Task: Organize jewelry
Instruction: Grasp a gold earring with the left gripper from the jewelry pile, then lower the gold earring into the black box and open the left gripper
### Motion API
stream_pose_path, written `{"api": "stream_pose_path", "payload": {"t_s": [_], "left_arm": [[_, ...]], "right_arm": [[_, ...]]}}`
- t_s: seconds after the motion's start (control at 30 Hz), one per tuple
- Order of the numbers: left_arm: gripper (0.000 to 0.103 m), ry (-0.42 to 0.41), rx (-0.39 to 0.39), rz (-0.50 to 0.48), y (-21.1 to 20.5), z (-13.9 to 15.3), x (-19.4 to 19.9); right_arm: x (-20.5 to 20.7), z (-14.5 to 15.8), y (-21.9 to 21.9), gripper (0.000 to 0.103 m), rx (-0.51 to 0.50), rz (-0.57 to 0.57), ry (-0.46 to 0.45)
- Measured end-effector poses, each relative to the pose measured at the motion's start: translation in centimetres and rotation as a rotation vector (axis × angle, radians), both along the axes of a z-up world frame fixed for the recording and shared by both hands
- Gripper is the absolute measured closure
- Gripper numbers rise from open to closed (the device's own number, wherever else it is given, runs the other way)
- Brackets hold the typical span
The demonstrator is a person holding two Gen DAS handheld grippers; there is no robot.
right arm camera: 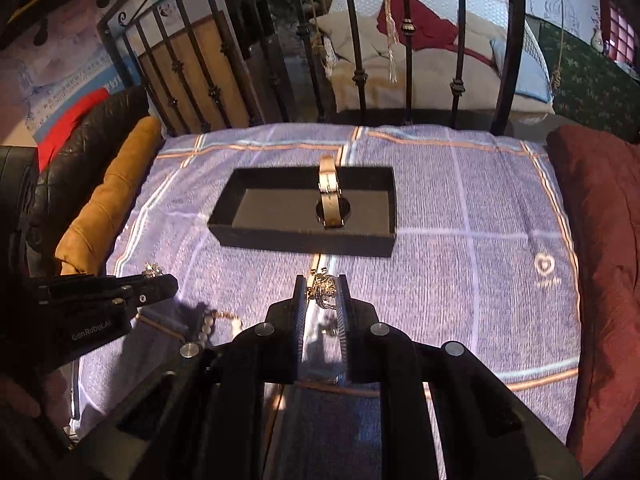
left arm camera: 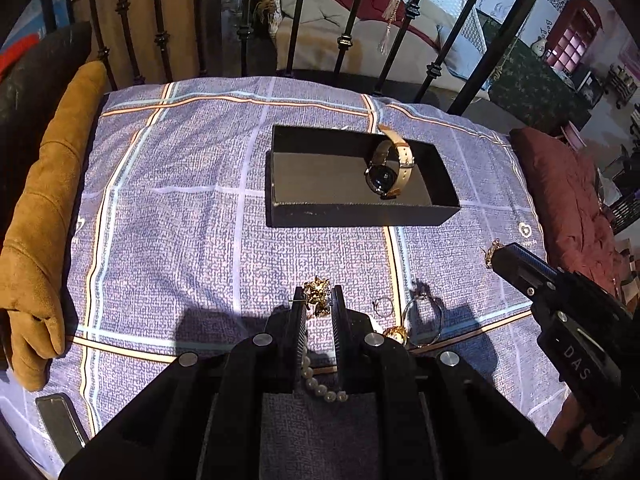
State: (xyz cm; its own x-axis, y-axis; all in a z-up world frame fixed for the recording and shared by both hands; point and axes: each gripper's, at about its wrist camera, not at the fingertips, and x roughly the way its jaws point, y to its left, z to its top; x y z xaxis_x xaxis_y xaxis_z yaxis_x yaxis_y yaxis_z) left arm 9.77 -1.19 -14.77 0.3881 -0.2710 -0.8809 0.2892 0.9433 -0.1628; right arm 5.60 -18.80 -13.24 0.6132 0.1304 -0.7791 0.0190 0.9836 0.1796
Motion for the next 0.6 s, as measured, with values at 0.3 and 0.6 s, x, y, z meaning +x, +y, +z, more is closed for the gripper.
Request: {"api": "stream_pose_path", "payload": {"t_s": [0.3, 0.6], "left_arm": [[0.091, -0.090, 0.029, -0.038, -2.5, 1.1, 5.1], [0.090, -0.084, 0.045, -0.018, -4.1, 0.1, 8.8]], "right_arm": [[6.8, 0.3, -0.6, 0.088, -0.045, 0.020, -0.051], [9.8, -1.8, -1.4, 0.088, -0.078, -0.005, -0.019]]}}
